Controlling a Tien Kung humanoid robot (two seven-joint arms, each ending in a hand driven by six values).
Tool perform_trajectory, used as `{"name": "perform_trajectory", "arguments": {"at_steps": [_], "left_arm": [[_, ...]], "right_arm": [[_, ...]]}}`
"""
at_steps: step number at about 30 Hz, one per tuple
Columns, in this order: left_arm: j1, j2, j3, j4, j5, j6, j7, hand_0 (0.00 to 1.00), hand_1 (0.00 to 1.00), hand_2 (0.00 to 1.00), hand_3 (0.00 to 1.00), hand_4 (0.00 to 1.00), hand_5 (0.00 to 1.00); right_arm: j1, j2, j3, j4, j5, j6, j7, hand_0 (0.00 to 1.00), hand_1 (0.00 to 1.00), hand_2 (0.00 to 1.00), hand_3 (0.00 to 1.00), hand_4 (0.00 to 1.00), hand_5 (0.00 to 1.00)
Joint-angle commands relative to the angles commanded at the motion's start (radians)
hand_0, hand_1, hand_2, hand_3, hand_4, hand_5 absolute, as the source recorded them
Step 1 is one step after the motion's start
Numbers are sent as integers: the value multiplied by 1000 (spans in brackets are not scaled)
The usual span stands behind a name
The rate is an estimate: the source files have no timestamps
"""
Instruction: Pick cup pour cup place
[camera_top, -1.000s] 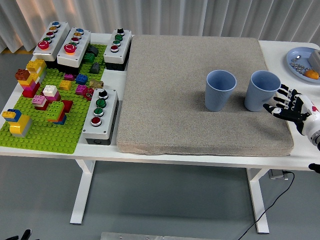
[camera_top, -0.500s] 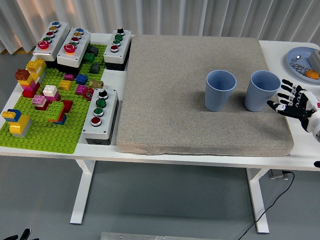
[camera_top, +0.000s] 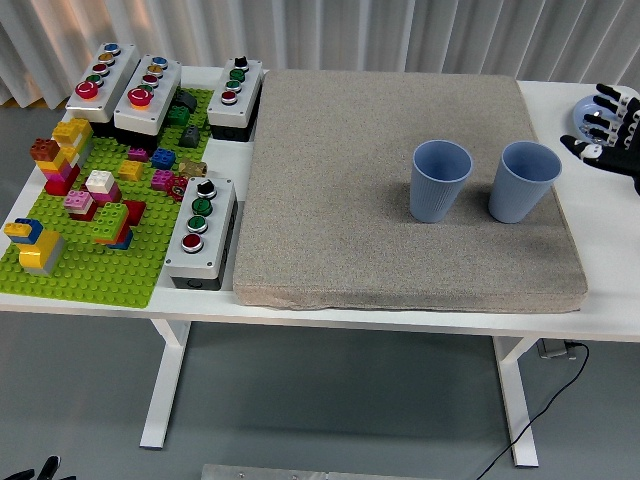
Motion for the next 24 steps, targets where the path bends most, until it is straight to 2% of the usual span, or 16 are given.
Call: {"name": "perform_trajectory", "arguments": {"at_steps": [1,4,6,7,8,12,13,15,18,19,24], "left_arm": [[0,0,1,0,-1,0,0,720,661,734,651,489,981],[1,-1,2,0,-5,1,1,720,661,734,651,489,981],[2,0,7,0,-8,0,2,720,661,734,651,489,981],[2,0,8,0,-8,0,2,720,661,734,651,489,980],[2,0,8,0,-9,0,2,720,661,734,651,489,980],[1,1,18,0,-15,-1,2,720,661,734,651,489,980],[0,1,20,0,-17,-1,2,721,661,733,651,490,980],[-1,2,22,0,-18,-1,2,721,661,733,651,490,980],[-2,3,27,0,-21,-2,2,721,661,733,651,490,980],[-2,3,28,0,-22,-2,2,720,661,733,650,490,979],[-4,3,29,0,-21,-3,0,720,661,733,650,490,979]], "right_arm": [[9,7,17,5,-3,-5,4,918,857,906,913,826,250],[28,24,52,5,-2,-22,22,918,857,906,913,826,250],[49,49,86,-13,24,-56,59,918,857,906,913,826,250],[53,53,93,-17,29,-61,65,891,822,850,843,804,271],[57,57,99,-22,31,-63,68,891,822,850,843,804,271],[101,119,185,-91,126,-107,98,891,822,850,843,804,271],[113,132,200,-104,167,-136,117,865,797,785,817,800,505],[126,145,217,-121,248,-188,140,865,797,785,817,800,505],[145,158,226,-146,321,-215,148,865,797,785,817,800,505],[150,161,227,-154,324,-220,146,879,785,773,804,804,814],[164,172,237,-188,322,-229,133,879,785,773,804,804,814]]}}
